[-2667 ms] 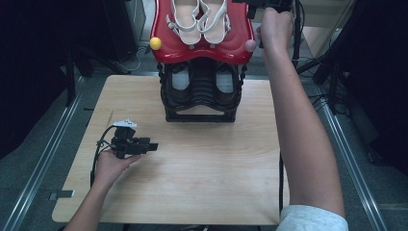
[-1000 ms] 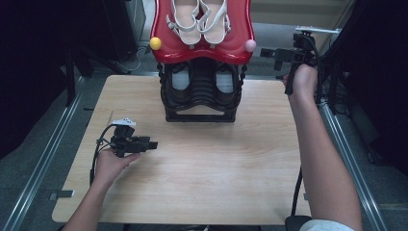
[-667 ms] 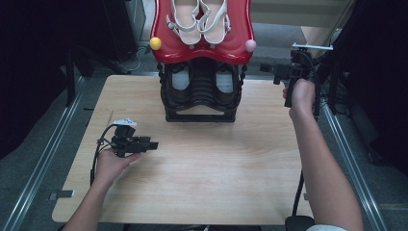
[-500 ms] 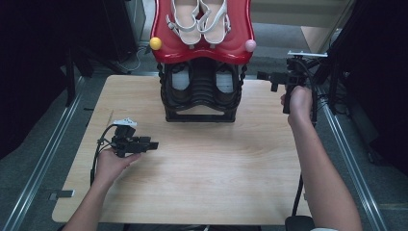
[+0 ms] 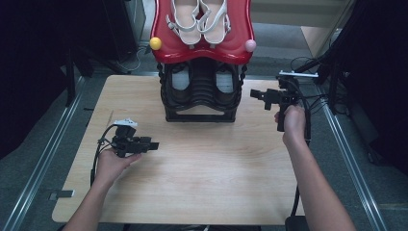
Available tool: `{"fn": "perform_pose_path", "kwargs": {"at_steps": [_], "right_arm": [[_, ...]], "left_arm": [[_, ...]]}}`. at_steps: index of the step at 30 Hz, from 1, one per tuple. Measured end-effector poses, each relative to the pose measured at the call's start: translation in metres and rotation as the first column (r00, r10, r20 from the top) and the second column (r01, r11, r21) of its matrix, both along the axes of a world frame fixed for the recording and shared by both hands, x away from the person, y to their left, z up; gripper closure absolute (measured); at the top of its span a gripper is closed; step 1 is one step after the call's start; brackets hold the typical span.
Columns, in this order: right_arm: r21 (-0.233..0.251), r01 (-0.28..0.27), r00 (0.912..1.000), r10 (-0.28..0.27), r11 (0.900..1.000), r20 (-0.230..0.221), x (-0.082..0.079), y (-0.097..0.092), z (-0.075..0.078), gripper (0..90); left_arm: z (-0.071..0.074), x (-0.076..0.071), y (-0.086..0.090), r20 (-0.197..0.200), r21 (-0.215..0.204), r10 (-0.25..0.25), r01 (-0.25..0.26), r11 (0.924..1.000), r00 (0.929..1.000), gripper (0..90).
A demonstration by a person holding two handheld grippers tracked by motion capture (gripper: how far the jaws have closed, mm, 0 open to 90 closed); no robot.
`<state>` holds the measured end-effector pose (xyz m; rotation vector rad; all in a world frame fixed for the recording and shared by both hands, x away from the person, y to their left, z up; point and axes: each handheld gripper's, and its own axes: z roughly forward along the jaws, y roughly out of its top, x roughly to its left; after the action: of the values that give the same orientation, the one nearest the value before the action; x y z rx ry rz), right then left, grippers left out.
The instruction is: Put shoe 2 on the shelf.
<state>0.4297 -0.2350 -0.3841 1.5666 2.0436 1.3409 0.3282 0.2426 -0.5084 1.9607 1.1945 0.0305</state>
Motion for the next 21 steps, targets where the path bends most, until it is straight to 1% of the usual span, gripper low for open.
{"fn": "perform_pose_path", "kwargs": {"at_steps": [4,9,12,14,17,21], "right_arm": [[-0.007,-0.018,0.9998,0.018,0.9998,-0.003,-0.011,0.005,-0.015,23.4],[-0.004,-0.039,0.9989,0.039,0.9992,-0.025,-0.022,0.009,-0.037,23.6],[-0.033,-0.064,0.9976,0.063,0.9974,-0.028,-0.030,0.016,-0.049,23.6],[-0.028,-0.076,0.9968,0.075,0.9968,-0.028,-0.036,0.019,-0.057,23.7],[0.004,-0.101,0.9941,0.101,0.9948,-0.039,-0.045,0.026,-0.070,23.6],[-0.007,-0.106,0.9932,0.106,0.9943,-0.048,-0.053,0.032,-0.085,23.7]], "left_arm": [[-0.001,0.000,-0.001,-0.004,0.001,-0.003,0.003,1.0000,1.0000,46.3],[0.000,0.000,-0.001,0.000,-0.005,-0.005,0.005,1.0000,1.0000,46.2],[-0.001,0.000,-0.002,-0.004,0.000,-0.008,0.008,1.0000,1.0000,46.2],[-0.001,0.000,-0.003,-0.005,0.000,-0.008,0.008,1.0000,1.0000,46.2],[-0.001,0.000,-0.003,-0.007,0.002,-0.013,0.013,0.9999,0.9999,46.2],[-0.001,0.000,-0.004,-0.001,-0.002,-0.017,0.017,0.9998,0.9998,46.0]]}}
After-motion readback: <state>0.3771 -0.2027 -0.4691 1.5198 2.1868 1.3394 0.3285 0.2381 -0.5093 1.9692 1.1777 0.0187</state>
